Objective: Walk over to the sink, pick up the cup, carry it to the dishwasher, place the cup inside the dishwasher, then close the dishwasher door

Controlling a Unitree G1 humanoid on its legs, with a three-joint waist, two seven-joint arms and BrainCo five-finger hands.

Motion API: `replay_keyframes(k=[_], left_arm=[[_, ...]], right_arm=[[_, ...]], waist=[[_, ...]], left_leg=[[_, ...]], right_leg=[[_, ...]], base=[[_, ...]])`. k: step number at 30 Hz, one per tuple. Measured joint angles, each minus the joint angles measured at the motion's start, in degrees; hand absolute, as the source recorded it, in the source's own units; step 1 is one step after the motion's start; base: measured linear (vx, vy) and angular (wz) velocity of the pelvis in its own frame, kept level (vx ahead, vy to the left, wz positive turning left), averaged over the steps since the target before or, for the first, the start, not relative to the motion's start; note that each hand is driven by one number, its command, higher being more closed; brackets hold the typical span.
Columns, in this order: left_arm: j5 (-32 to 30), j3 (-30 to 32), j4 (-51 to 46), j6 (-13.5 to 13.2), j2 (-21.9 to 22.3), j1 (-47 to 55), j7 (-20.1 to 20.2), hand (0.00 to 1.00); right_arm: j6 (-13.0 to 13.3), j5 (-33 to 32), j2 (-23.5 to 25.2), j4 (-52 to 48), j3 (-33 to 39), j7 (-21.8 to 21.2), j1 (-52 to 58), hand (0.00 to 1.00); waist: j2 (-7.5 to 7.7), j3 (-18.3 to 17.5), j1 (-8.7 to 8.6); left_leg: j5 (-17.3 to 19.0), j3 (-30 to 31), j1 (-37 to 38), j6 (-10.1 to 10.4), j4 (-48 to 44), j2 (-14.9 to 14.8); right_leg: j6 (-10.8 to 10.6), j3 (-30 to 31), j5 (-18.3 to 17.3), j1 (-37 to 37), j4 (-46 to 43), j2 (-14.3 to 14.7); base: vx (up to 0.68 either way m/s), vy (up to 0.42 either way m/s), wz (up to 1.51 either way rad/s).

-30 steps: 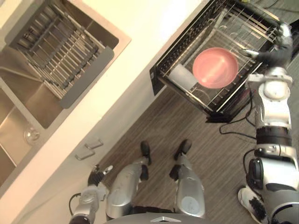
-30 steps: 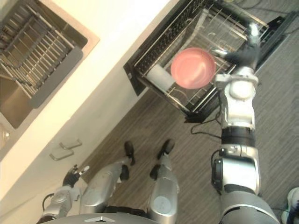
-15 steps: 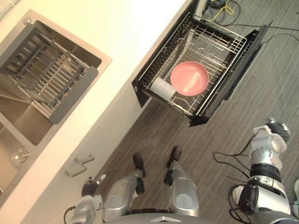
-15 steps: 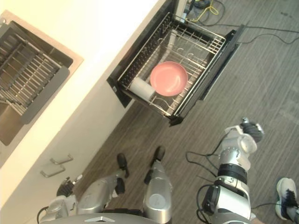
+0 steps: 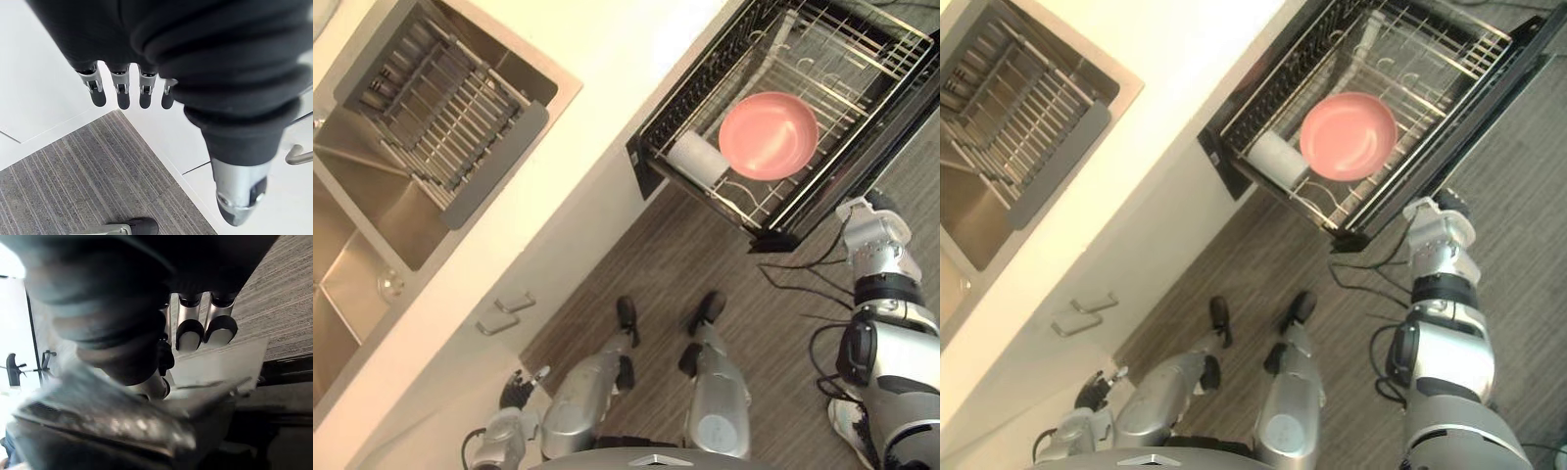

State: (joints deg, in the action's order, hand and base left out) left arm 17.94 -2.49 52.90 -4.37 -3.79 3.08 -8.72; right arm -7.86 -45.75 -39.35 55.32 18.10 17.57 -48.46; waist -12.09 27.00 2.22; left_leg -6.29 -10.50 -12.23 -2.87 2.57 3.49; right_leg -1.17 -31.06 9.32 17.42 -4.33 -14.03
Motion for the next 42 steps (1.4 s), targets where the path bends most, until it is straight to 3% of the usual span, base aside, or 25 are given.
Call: replay_keyframes(k=[5,9,13,14,21,22,25,32,34,35,36,38,40,42], left_arm=[[2.20,-0.45,-0.23,-0.36,0.52,-0.01,1.55,0.00],[2.20,-0.92,-0.60,-0.86,0.59,0.07,3.22,0.00],[2.15,-1.82,-1.03,-1.39,0.59,0.70,4.11,0.00],[2.09,-2.14,-2.29,-1.43,0.55,1.37,4.12,0.00],[0.83,-3.27,-2.82,-2.39,0.65,2.21,5.46,0.00],[0.46,-3.56,-2.82,-2.52,0.66,2.43,5.60,0.00],[0.44,-3.87,-2.86,-3.19,0.57,2.73,6.58,0.00],[2.33,-3.94,-2.95,-6.36,0.36,2.98,10.44,0.00],[5.24,-3.98,-3.00,-6.73,0.38,3.04,12.74,0.00],[6.94,-3.88,-3.03,-6.89,0.35,3.21,14.27,0.00],[8.24,-3.49,-3.10,-6.94,0.25,3.34,15.61,0.00],[10.24,-1.22,-3.52,-6.93,-0.10,3.69,17.77,0.00],[11.04,0.11,-4.60,-6.68,-0.39,4.03,18.45,0.00],[11.70,1.91,-5.17,-6.28,-1.54,4.57,19.58,0.00]], right_arm=[[-2.01,8.06,-3.67,4.32,-5.87,-0.10,-6.10,1.00],[-3.76,14.38,-4.49,6.70,-9.90,0.23,-11.89,1.00],[-3.88,23.00,-4.00,6.70,-14.27,0.55,-14.31,1.00],[-3.90,27.20,-3.96,6.70,-16.54,0.76,-16.14,1.00],[-2.80,44.84,-3.30,6.67,-24.44,5.72,-26.63,1.00],[-1.33,47.64,-3.32,6.25,-25.95,6.56,-27.53,0.00],[0.56,52.96,-4.57,6.30,-28.80,8.71,-29.21,0.00],[2.86,55.07,-4.79,3.93,-29.87,8.71,-27.31,0.00],[2.90,51.19,-4.46,-0.41,-26.61,5.32,-22.09,0.00],[4.19,46.32,-3.79,-3.59,-23.53,2.46,-17.33,0.00],[6.56,40.85,-2.80,-7.15,-20.78,-1.97,-12.44,0.00],[6.47,35.20,1.21,-10.78,-17.33,-9.85,-1.90,0.00],[6.47,32.39,3.80,-12.09,-15.40,-13.23,5.02,0.00],[6.83,29.51,10.67,-11.43,-11.29,-17.06,19.11,0.00]], waist=[[-1.40,-0.03,0.67],[-1.70,-0.24,3.24],[-2.02,-0.46,4.60],[-2.15,-0.56,5.97],[-2.86,-1.07,9.85],[-3.01,-1.17,10.18],[-3.08,-1.22,10.40],[-3.04,-1.20,10.09],[-2.88,-1.09,9.94],[-2.55,-0.85,9.59],[-2.06,-0.51,9.07],[0.19,1.07,7.36],[1.61,1.92,6.27],[4.78,2.27,4.86]], left_leg=[[-1.71,4.36,-1.61,0.77,0.70,0.45],[-3.65,8.76,-3.39,2.72,1.66,0.45],[-5.05,12.50,-3.93,3.21,1.80,0.31],[-5.26,13.42,-4.33,3.48,1.79,0.24],[-6.30,15.54,-6.11,4.53,1.70,-0.71],[-6.33,16.01,-6.46,4.59,1.52,-0.80],[-6.40,16.68,-6.88,4.78,1.41,-1.03],[-5.32,15.96,-7.26,5.21,-0.26,-2.38],[-4.41,15.29,-6.51,5.17,-1.16,-3.01],[-3.58,14.96,-5.74,5.31,-1.84,-3.36],[-2.95,14.46,-4.61,5.24,-2.15,-3.70],[-1.54,13.05,-1.88,5.40,-2.58,-4.61],[-0.97,12.92,-0.71,5.46,-2.56,-4.89],[0.12,12.92,1.05,5.65,-2.63,-5.03]], right_leg=[[0.68,-3.00,-3.24,2.24,-5.69,-2.22],[1.99,-5.85,-6.57,4.77,-11.48,-4.08],[2.46,-9.13,-11.17,5.14,-17.51,-6.31],[2.65,-9.72,-12.84,5.85,-19.66,-7.03],[4.08,-12.63,-16.73,7.13,-24.19,-8.07],[4.12,-13.28,-17.11,7.07,-24.46,-8.13],[4.15,-14.00,-17.36,6.98,-24.52,-8.05],[4.44,-13.92,-16.09,5.92,-21.15,-5.38],[4.31,-13.72,-15.43,4.54,-19.64,-4.10],[4.19,-13.47,-15.12,3.23,-18.50,-3.28],[3.99,-13.16,-14.85,1.92,-17.54,-2.55],[3.56,-11.94,-14.27,-1.00,-14.84,-0.58],[3.12,-11.99,-14.19,-2.57,-13.63,0.17],[2.42,-12.21,-14.58,-4.58,-13.20,0.46]], base=[[-0.04,-0.031,0.35],[-0.07,-0.089,0.38],[-0.07,-0.153,0.51],[-0.08,-0.168,0.39],[-0.06,-0.179,0.23],[-0.04,-0.179,0.18],[-0.02,-0.134,0.13],[-0.02,-0.079,-0.09],[-0.01,-0.065,-0.14],[0.00,-0.062,-0.19],[0.00,-0.054,-0.26],[0.01,-0.038,-0.36],[0.02,-0.022,-0.16],[0.05,-0.017,-0.01]])
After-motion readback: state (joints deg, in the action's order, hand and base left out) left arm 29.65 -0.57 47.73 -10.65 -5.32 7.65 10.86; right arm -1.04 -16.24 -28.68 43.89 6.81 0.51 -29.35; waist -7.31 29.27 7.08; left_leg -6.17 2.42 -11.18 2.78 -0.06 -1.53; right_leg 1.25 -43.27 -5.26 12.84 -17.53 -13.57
